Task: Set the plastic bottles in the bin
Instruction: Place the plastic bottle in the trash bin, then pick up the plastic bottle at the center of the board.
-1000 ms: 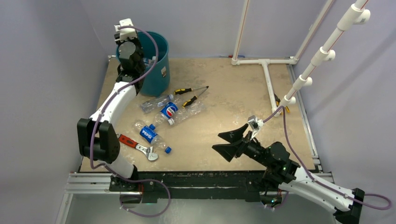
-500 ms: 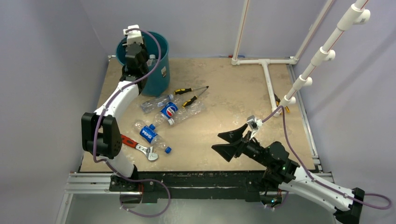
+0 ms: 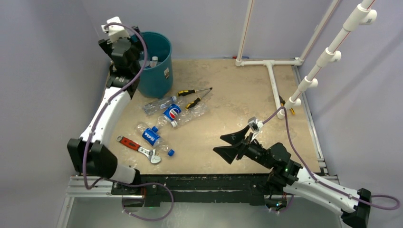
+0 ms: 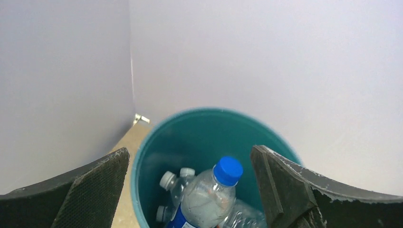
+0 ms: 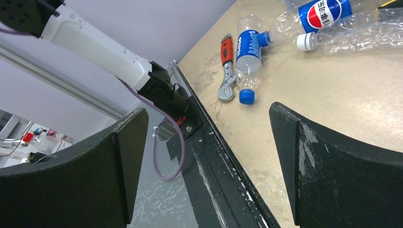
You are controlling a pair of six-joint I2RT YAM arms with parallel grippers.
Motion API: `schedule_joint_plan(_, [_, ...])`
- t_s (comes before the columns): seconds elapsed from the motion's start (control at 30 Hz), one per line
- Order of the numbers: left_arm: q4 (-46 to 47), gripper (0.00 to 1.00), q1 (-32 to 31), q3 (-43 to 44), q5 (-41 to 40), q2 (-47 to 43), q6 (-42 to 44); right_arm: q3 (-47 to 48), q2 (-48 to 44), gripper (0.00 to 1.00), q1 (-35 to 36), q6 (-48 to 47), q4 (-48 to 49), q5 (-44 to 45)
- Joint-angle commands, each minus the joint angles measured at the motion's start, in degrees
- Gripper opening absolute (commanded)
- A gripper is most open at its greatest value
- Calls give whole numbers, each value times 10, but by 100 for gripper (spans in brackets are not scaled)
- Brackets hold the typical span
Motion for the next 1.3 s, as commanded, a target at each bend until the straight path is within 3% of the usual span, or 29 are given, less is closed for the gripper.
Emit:
schedule_joint_plan(0.0, [2, 99, 0, 15, -1, -105, -61, 31, 12, 98, 3, -15, 32, 1])
schedule_joint_plan(0.23, [-128, 99, 0, -94, 116, -268, -192, 27, 49, 98, 3, -10, 67, 7])
schedule_joint_plan(0.47, [-287, 99, 0, -266, 142, -425, -351, 7, 133, 98, 3, 7, 122, 18])
schedule_joint_plan(0.6, [-345, 99, 0, -332, 183, -496, -398, -1, 206, 97, 3, 6, 176, 2])
schedule_joint_plan(0.83, [-400, 99, 0, -382, 209, -594, -417, 39, 397, 93, 10, -4, 254, -54])
schedule_joint_plan(1.27, [-410, 99, -22, -416, 188, -643, -379, 167, 599, 91, 120, -37, 251, 79])
